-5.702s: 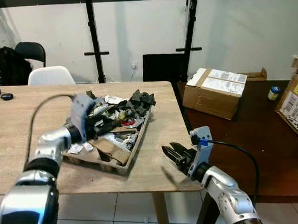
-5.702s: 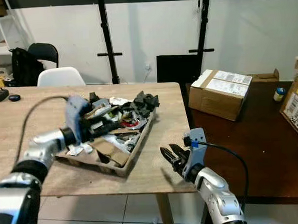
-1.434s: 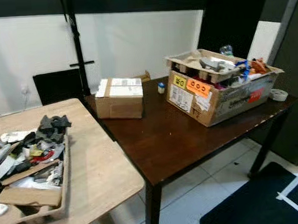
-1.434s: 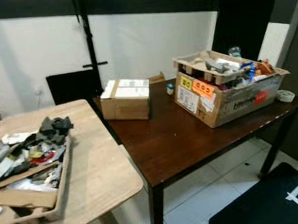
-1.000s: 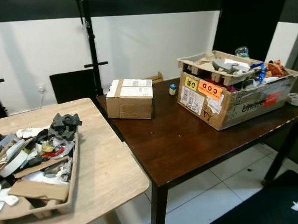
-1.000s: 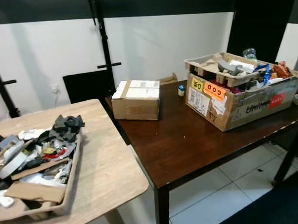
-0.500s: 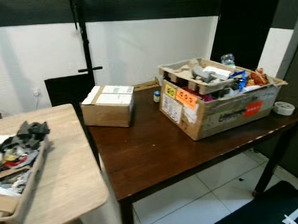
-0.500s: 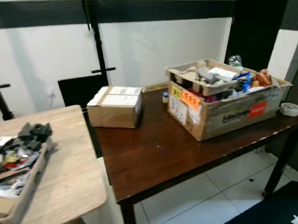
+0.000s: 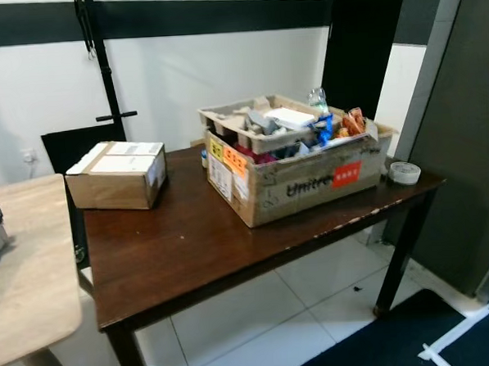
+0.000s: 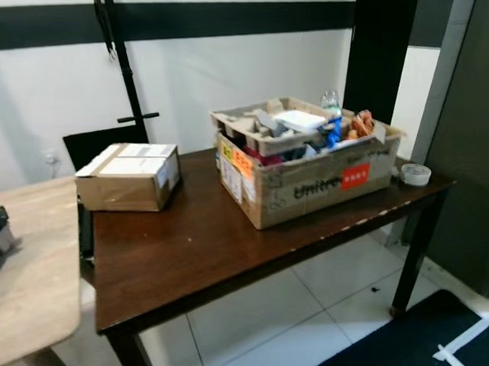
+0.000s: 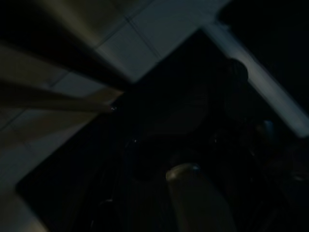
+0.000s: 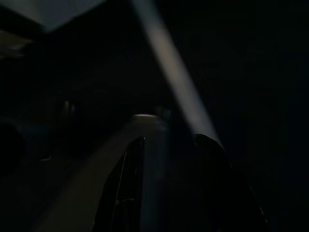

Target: Picking trash to rubbish bin

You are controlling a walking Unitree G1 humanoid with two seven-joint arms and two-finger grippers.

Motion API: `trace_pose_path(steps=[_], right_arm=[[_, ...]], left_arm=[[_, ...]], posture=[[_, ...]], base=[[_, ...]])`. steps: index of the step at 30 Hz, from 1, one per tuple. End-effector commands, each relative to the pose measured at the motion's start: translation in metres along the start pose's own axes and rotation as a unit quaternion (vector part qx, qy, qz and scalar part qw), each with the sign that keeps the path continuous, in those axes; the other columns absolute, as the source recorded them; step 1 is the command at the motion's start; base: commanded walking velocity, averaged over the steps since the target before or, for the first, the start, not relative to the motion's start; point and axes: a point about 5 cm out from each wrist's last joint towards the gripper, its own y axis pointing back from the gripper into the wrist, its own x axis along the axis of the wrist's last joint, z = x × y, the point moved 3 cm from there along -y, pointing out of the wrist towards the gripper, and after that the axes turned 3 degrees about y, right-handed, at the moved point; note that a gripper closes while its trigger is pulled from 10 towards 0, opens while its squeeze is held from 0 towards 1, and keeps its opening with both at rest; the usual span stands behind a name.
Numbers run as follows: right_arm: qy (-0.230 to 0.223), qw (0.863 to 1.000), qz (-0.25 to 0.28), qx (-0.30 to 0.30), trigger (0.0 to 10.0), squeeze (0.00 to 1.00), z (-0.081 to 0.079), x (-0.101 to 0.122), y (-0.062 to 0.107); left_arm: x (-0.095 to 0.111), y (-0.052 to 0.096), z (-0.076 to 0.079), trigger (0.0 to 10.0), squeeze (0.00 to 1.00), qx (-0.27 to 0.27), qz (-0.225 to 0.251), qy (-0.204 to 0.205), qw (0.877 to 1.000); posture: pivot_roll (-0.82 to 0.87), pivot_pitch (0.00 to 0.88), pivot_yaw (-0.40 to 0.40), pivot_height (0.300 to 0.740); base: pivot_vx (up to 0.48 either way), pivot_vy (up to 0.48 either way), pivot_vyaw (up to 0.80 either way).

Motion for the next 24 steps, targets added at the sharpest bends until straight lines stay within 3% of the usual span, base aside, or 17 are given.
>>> trace_pose_path(steps=[1, 24], right_arm=[[-0.002, 1.000, -0.008, 0.001, 10.0, 0.00, -0.0014, -0.0045, 0.0004], [0.001, 1.000, -0.011, -0.006, 10.0, 0.00, 0.0027, -0.0061, 0.0009]], left_arm=[[-0.0009, 0.0003, -0.0016, 10.0, 0.00, 0.001, -0.004, -0.006, 1.000], [0.0012, -0.0016, 0.0064, 10.0, 0.00, -0.004, -0.001, 0.001, 1.000]], posture=[[-0.09, 0.106, 0.014, 0.740], [-0.10, 0.132, 0.017, 0.740]], base=[[0.000, -0.480, 0.00], [0.000, -0.480, 0.00]])
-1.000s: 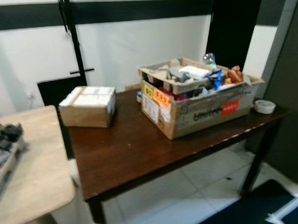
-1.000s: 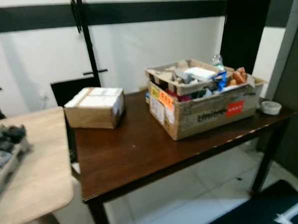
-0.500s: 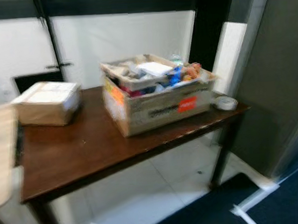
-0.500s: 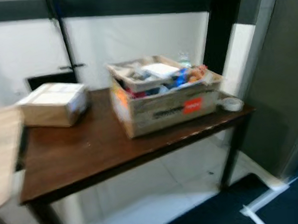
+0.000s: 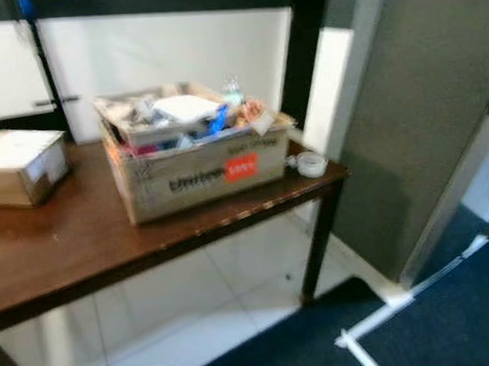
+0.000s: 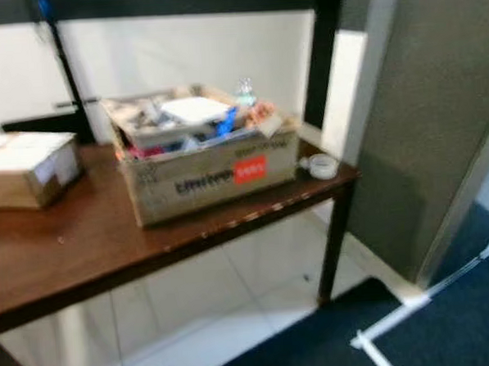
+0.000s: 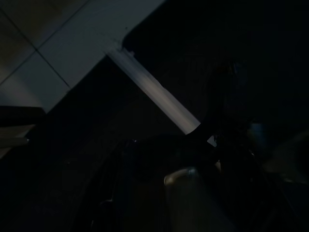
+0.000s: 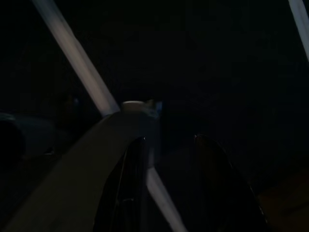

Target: Picking trash to rubbish bin

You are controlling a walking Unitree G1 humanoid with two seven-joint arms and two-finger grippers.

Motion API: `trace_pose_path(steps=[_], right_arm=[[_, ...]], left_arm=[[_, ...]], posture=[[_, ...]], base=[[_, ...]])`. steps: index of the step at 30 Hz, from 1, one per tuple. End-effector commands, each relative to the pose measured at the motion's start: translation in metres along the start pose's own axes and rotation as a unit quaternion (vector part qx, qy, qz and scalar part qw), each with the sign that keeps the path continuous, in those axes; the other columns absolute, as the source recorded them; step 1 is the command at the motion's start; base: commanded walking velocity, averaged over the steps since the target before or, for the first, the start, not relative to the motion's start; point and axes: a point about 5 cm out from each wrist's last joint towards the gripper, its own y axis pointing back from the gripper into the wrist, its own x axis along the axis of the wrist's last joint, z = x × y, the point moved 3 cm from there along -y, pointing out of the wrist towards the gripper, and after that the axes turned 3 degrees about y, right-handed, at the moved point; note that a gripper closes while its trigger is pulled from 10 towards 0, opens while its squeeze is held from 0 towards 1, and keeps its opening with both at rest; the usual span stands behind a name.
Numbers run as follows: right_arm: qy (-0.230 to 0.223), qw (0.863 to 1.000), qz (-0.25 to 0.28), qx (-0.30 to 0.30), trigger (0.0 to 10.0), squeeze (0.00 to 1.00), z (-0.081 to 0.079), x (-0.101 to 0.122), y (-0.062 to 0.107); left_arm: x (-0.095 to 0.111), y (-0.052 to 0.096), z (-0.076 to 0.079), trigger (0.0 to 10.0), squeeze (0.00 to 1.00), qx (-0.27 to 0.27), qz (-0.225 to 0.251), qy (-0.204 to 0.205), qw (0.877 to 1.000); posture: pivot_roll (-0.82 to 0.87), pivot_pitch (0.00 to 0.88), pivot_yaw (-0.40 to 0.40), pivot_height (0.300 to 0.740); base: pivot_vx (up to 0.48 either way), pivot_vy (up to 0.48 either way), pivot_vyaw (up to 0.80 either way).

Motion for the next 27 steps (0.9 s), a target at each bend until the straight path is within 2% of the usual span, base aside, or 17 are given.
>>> trace_pose_path(steps=[1, 16, 19, 20, 27], right_arm=[[0.001, 1.000, -0.011, -0.004, 10.0, 0.00, 0.0030, -0.0063, 0.0009], [0.000, 1.000, -0.015, -0.002, 10.0, 0.00, 0.0024, -0.0082, 0.0011], [0.001, 1.000, -0.015, -0.002, 10.0, 0.00, 0.0024, -0.0084, 0.0011], [0.001, 1.000, -0.016, -0.002, 10.0, 0.00, 0.0026, -0.0088, 0.0012], [0.001, 1.000, -0.017, -0.001, 10.0, 0.00, 0.0024, -0.0095, 0.0012]], left_arm=[[-0.0133, 0.0024, 0.0005, 10.0, 0.00, 0.001, -0.019, 0.003, 1.000], [-0.0108, 0.0018, 0.0004, 10.0, 0.00, 0.001, -0.017, 0.003, 1.000], [-0.0082, 0.0016, -0.0028, 10.0, 0.00, 0.015, -0.011, -0.003, 1.000], [-0.0057, 0.0012, -0.0061, 10.0, 0.00, 0.025, -0.010, 0.020, 0.999], [-0.0040, 0.0007, -0.0053, 10.0, 0.00, 0.019, -0.008, 0.024, 0.999]], posture=[[-0.10, 0.132, 0.017, 0.740], [-0.10, 0.136, 0.020, 0.740], [-0.10, 0.136, 0.020, 0.740], [-0.10, 0.138, 0.018, 0.740], [-0.10, 0.138, 0.020, 0.740]], base=[[0.000, -0.480, 0.00], [0.000, -0.480, 0.00], [0.000, -0.465, 0.00], [0.000, 0.274, 0.00], [0.000, 0.451, 0.00]])
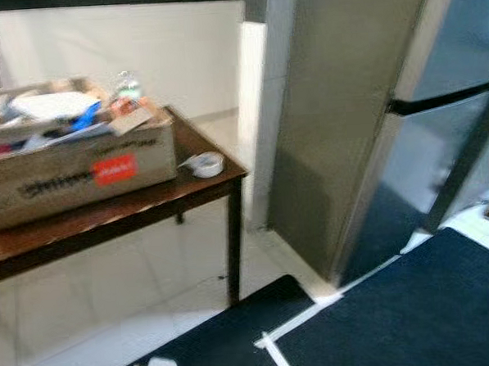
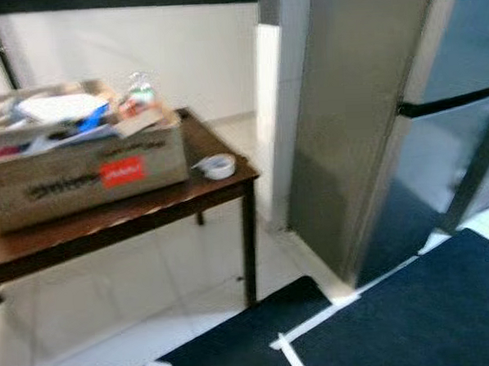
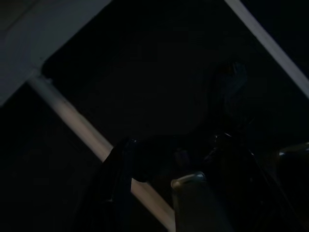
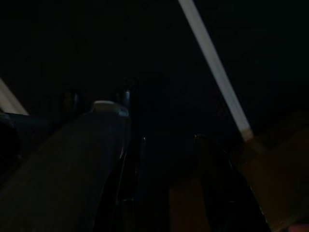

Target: Picking trash to rubbish bin

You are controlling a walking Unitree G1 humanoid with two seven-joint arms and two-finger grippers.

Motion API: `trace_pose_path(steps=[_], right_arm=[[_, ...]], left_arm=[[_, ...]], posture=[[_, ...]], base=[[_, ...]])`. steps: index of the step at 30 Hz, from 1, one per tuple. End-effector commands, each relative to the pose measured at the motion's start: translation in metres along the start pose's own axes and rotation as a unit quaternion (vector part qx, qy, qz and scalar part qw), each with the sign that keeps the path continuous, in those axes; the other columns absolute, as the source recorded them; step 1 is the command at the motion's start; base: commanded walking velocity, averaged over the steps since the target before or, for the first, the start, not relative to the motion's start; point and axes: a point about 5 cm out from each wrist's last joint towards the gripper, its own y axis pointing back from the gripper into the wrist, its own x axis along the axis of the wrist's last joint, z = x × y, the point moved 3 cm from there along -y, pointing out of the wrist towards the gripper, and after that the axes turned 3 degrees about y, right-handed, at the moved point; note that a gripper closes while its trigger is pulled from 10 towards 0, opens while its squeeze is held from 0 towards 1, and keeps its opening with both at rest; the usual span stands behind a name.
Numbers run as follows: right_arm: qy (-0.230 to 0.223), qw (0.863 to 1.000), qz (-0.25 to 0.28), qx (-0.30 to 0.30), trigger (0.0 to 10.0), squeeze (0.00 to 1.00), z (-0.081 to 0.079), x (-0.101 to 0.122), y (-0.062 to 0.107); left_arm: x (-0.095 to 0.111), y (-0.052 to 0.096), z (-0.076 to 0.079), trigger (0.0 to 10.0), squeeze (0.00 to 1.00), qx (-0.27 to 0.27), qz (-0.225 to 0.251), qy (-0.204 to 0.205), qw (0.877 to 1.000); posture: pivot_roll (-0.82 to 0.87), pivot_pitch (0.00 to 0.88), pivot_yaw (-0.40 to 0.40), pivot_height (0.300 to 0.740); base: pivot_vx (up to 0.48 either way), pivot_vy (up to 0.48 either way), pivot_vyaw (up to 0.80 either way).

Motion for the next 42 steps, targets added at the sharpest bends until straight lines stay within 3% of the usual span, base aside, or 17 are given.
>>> trace_pose_path(steps=[1, 12, 19, 42], right_arm=[[-0.003, 1.000, -0.018, 0.006, 10.0, 0.00, -0.0042, -0.0117, 0.0012], [-0.004, 1.000, -0.021, 0.005, 10.0, 0.00, -0.0051, -0.0135, 0.0014], [-0.003, 1.000, -0.022, 0.005, 10.0, 0.00, -0.0055, -0.0144, 0.0015], [0.012, 0.999, -0.029, 0.011, 10.0, 0.00, -0.0079, -0.0172, 0.0017]], left_arm=[[-0.0113, 0.0026, -0.0047, 10.0, 0.00, 0.005, -0.017, -0.002, 1.000], [-0.0130, 0.0029, -0.0053, 10.0, 0.00, 0.008, -0.022, 0.002, 1.000], [-0.0125, 0.0029, -0.0058, 10.0, 0.00, 0.008, -0.021, 0.005, 1.000], [-0.0091, 0.0032, -0.0056, 10.0, 0.00, 0.008, -0.006, -0.029, 1.000]], posture=[[-0.10, 0.139, 0.021, 0.740], [-0.10, 0.139, 0.022, 0.740], [-0.10, 0.140, 0.023, 0.740], [-0.09, 0.142, 0.027, 0.740]], base=[[0.000, 0.480, 0.00], [0.000, 0.116, 0.00], [0.000, 0.480, 0.00], [0.000, 0.000, 0.00]])
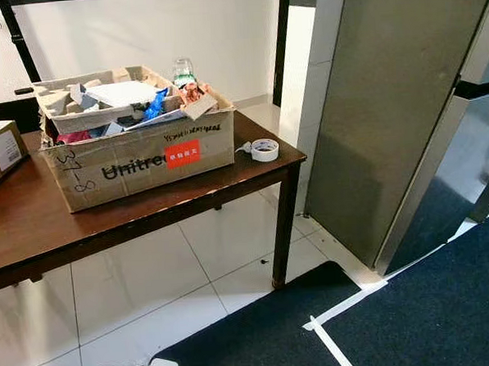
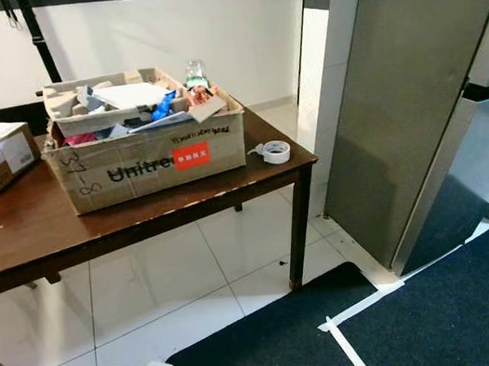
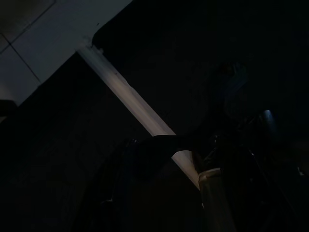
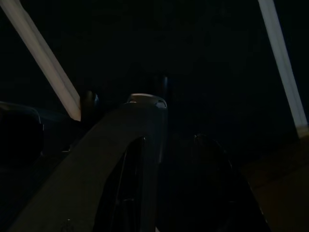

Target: Picking trash to rubbish bin

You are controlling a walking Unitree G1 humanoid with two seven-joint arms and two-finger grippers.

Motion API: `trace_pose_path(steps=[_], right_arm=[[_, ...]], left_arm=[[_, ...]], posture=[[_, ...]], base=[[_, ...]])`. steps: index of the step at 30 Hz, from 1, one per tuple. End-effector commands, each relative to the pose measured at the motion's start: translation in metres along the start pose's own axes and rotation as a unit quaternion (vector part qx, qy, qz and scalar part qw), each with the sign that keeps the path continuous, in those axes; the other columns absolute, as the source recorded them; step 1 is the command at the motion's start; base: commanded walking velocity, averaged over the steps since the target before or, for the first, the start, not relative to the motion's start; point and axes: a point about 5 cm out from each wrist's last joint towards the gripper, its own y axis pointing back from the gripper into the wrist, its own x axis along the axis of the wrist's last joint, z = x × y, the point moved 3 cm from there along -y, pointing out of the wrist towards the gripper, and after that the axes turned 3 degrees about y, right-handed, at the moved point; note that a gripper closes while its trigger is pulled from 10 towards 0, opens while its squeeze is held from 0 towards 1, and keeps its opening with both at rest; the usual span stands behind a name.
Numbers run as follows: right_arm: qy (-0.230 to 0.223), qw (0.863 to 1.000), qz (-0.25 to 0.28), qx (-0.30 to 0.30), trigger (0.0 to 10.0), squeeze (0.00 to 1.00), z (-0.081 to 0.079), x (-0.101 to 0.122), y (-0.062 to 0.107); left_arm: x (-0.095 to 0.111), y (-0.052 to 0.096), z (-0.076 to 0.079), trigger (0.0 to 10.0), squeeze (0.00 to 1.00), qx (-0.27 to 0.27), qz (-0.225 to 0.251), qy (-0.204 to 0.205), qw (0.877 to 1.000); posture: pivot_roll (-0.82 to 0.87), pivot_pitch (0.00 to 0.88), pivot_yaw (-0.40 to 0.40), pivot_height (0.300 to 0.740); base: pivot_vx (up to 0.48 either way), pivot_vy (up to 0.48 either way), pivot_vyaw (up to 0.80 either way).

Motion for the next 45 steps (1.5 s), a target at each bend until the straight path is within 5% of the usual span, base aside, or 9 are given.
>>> trace_pose_path(steps=[1, 5, 29, 45], right_arm=[[0.007, 1.000, -0.023, 0.004, 10.0, 0.00, -0.0009, -0.0141, 0.0019], [0.039, 0.999, -0.024, 0.014, 10.0, 0.00, -0.0037, -0.0133, 0.0016], [0.021, 0.999, -0.023, 0.009, 10.0, 0.00, -0.0039, -0.0130, 0.0014], [-0.004, 1.000, -0.012, -0.006, 10.0, 0.00, 0.0020, -0.0061, 0.0008]], left_arm=[[-0.0090, 0.0021, -0.0004, 10.0, 0.00, 0.001, -0.010, -0.006, 1.000], [-0.0089, 0.0022, -0.0004, 10.0, 0.00, 0.000, -0.009, -0.008, 1.000], [-0.0069, 0.0017, -0.0025, 10.0, 0.00, 0.005, -0.008, -0.016, 1.000], [-0.0041, 0.0011, -0.0055, 10.0, 0.00, 0.008, -0.008, 0.013, 1.000]], posture=[[-0.09, 0.142, 0.027, 0.740], [-0.09, 0.141, 0.029, 0.740], [-0.09, 0.121, 0.030, 0.740], [-0.09, 0.107, 0.033, 0.740]], base=[[0.000, 0.000, 0.00], [0.000, 0.000, 0.60], [0.000, 0.000, 0.80], [0.000, 0.000, 0.00]])
